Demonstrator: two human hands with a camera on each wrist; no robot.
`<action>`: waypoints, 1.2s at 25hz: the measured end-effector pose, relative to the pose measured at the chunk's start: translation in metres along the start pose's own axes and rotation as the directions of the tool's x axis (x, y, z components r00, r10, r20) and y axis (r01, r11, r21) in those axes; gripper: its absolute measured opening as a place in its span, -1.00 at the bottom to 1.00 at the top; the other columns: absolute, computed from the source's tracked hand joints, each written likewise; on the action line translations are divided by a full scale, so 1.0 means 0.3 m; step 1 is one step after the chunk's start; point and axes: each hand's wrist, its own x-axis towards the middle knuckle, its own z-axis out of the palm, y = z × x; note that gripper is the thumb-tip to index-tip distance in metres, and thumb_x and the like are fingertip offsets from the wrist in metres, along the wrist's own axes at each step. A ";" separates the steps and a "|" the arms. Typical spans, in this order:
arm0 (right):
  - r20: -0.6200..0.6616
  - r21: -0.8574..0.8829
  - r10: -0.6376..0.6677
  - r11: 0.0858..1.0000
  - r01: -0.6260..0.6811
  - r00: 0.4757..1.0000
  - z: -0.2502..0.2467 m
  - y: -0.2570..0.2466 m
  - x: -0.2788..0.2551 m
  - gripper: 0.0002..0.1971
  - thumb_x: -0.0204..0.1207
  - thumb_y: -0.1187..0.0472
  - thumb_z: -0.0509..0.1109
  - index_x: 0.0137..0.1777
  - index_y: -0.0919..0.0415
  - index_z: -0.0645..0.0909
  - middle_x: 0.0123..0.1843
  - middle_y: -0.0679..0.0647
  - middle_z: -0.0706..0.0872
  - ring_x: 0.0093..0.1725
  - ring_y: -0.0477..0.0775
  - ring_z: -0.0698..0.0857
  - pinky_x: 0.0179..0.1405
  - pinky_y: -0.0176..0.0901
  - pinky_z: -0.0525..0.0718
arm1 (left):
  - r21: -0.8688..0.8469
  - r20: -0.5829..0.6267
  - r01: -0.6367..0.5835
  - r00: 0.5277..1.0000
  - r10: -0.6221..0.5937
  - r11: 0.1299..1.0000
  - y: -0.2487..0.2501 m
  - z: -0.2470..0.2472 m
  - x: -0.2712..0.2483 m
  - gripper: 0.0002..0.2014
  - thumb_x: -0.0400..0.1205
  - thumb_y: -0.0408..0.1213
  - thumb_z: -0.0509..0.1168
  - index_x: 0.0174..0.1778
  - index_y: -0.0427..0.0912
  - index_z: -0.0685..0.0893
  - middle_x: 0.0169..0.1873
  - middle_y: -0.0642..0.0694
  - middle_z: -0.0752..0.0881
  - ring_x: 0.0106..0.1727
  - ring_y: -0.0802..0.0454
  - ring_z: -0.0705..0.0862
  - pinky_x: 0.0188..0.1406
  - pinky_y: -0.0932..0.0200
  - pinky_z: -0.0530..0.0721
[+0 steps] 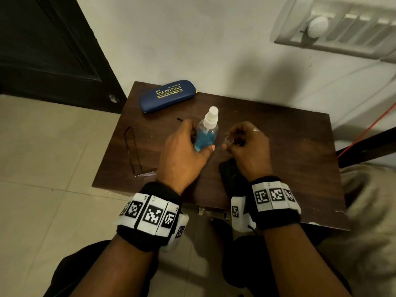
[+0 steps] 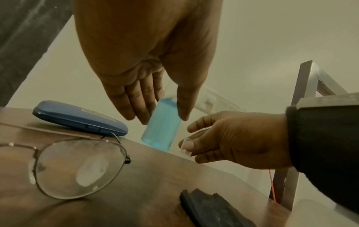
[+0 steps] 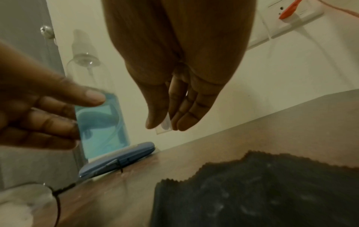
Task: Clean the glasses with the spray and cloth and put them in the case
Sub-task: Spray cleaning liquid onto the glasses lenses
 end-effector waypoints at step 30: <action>-0.123 -0.265 -0.142 0.959 0.105 0.982 0.008 -0.048 -0.074 -0.51 0.48 0.35 0.41 0.41 0.09 0.49 0.37 0.06 0.58 0.33 0.04 0.56 0.30 -0.06 0.60 | 0.151 0.128 0.023 0.991 -0.043 0.988 -0.029 0.073 0.008 -0.32 0.39 -0.33 0.54 0.45 -0.16 0.48 0.31 -0.19 0.63 0.35 -0.12 0.57 0.40 -0.03 0.51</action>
